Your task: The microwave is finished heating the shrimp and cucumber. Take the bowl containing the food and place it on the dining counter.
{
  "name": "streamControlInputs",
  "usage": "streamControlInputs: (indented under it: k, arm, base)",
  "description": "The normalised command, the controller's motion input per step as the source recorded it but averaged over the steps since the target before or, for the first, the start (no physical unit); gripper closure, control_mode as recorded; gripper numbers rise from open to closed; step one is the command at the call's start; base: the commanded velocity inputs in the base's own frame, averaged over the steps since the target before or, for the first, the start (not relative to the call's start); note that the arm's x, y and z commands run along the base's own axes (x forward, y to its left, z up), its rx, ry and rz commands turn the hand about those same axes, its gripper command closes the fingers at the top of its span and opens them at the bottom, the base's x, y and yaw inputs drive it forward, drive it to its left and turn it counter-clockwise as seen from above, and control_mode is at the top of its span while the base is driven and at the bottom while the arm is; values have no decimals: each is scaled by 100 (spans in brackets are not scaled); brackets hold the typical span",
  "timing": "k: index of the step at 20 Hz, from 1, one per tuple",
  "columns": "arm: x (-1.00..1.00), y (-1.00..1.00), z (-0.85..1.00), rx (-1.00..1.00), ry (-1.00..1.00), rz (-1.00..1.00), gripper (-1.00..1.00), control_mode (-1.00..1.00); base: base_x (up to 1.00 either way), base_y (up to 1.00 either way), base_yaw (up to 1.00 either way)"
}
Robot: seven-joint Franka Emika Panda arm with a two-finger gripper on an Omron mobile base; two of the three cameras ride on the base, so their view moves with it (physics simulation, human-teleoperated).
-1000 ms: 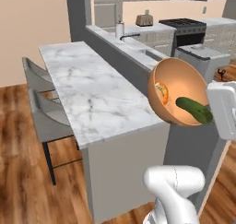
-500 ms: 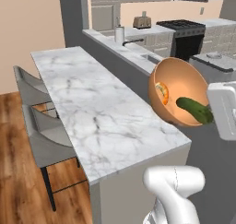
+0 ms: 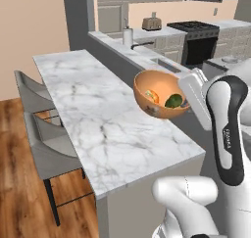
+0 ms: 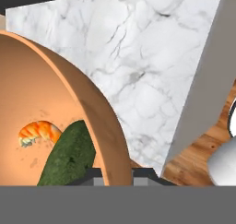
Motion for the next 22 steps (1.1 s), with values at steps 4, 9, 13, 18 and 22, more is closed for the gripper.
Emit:
streamControlInputs:
  k: [4, 9, 13, 18, 22]
  arm:
    - [54, 8, -26, 0, 36, -1, 100, -100]
    - [100, 9, -67, -7, 17, -1, 100, -100]
    - [100, 19, -66, -5, 24, -4, 100, -100]
    - [100, 40, -66, -7, 14, -11, 100, -100]
    - [100, 44, -59, -2, -1, -17, 100, -100]
  base:
    - [0, 0, 0]
    - [0, 0, 0]
    - [0, 0, 0]
    - [0, 0, 0]
    - [0, 0, 0]
